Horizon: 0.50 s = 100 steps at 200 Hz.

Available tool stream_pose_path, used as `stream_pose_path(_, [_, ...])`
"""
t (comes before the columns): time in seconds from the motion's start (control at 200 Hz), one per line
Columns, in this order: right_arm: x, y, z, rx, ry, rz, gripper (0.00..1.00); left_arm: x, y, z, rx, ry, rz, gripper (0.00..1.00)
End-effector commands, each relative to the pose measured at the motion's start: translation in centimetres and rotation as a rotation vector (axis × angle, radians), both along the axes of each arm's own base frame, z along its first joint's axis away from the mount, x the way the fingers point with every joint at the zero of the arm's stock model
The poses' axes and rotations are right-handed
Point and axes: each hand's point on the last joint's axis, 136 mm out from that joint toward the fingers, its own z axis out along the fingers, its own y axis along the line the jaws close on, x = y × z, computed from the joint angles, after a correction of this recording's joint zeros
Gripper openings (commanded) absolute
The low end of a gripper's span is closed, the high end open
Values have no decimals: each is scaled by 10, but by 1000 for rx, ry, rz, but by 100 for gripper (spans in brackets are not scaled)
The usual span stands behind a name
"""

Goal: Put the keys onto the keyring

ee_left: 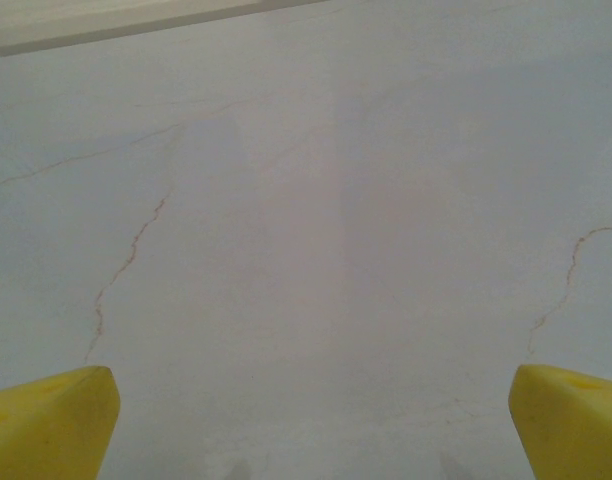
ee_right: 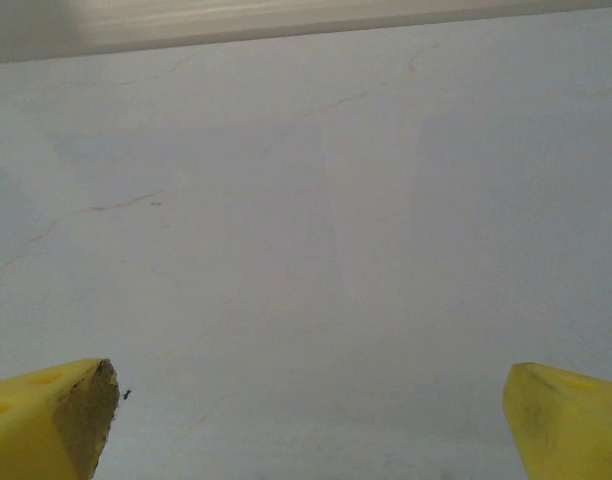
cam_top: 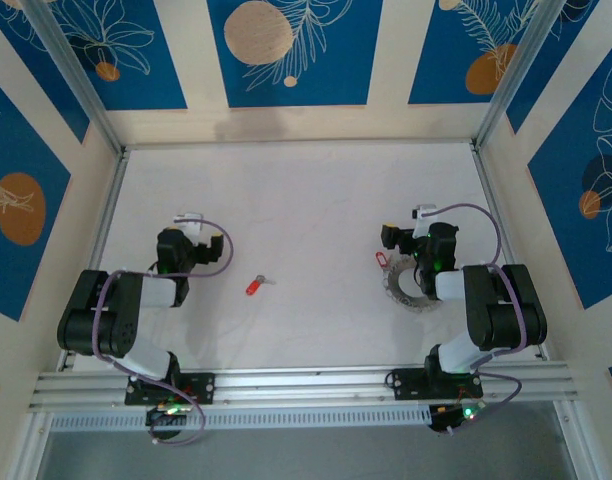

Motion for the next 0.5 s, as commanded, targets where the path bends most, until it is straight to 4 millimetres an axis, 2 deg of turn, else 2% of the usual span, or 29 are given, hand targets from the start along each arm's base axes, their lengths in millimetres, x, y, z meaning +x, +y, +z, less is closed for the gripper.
stream_pose_path(0.0, [1, -20, 12, 18, -57, -122, 99, 8, 9, 19, -26, -47, 49, 100])
stream_pose_path(0.09, [-6, -21, 28, 17, -91, -127, 99, 2, 11, 42, -1, -35, 82, 100])
stream_pose_path(0.185, [-16, -26, 55, 15, -108, -170, 99, -18, 4, 77, -80, -35, 117, 100])
stream_pose_path(0.295, [-33, -41, 77, 161, -42, -307, 99, -45, 10, 121, -192, -50, 186, 100])
stream_pose_path(0.405, [-46, -43, 80, 240, 53, -369, 99, -67, 21, 160, -281, -23, 286, 100])
stream_pose_path(0.445, [-51, -46, 75, 299, 105, -415, 99, -80, 34, 164, -371, 3, 414, 100])
stream_pose_path(0.495, [-56, -38, 67, 385, 200, -400, 99, -100, 51, 164, -492, 48, 598, 100])
